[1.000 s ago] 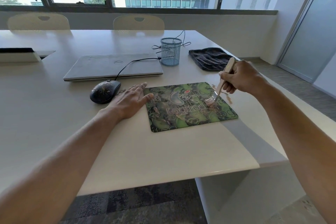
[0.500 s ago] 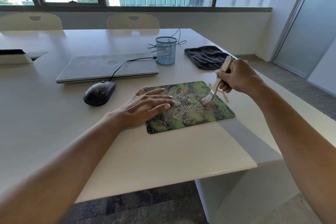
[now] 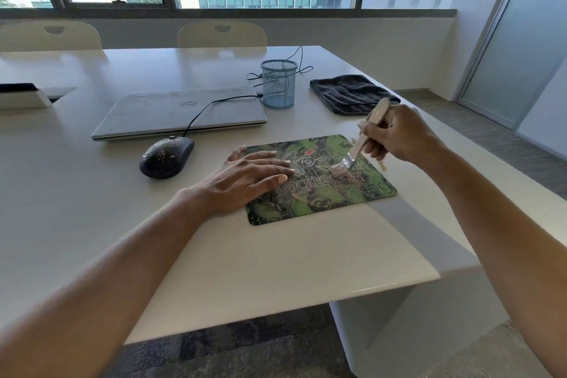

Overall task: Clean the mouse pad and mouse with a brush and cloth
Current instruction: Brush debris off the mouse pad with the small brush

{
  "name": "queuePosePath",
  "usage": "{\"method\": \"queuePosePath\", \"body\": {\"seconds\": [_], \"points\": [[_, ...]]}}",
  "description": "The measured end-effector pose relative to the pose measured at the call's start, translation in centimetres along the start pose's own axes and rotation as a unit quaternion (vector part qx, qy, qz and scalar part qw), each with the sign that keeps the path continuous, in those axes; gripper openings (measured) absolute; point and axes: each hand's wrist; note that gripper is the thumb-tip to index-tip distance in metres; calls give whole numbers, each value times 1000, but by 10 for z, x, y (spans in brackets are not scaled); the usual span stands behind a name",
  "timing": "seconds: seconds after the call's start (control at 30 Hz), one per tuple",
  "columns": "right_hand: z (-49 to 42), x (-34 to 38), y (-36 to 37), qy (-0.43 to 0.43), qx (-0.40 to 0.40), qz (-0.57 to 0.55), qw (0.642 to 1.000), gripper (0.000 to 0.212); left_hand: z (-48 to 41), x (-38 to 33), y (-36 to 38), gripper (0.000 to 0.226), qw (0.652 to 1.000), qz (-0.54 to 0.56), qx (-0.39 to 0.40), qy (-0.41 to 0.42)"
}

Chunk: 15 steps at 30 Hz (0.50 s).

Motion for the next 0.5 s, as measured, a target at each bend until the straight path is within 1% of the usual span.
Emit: {"method": "queuePosePath", "body": {"seconds": [0.17, 0.27, 0.37, 0.43, 0.5], "points": [[-8, -17, -22, 5, -17, 53, 998, 27, 0, 1, 0, 50, 1000, 12, -5, -4], [-10, -14, -26, -10, -33, 69, 997, 30, 0, 1, 1, 47, 1000, 10, -10, 1], [-6, -2, -17, -10, -45, 2, 999, 28, 0, 2, 0, 46, 1000, 14, -14, -1], [-1, 6, -6, 3, -37, -52, 998, 26, 0, 1, 0, 52, 1000, 16, -17, -1], [2, 7, 3, 13, -29, -69, 997, 26, 0, 0, 0, 57, 1000, 17, -17, -4]]}}
Point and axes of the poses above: each hand's wrist, its own z-axis away from the middle knuckle, its own y-axis out of the palm, x = y × z, and after that the axes turned 13 degrees about -x, right-handed
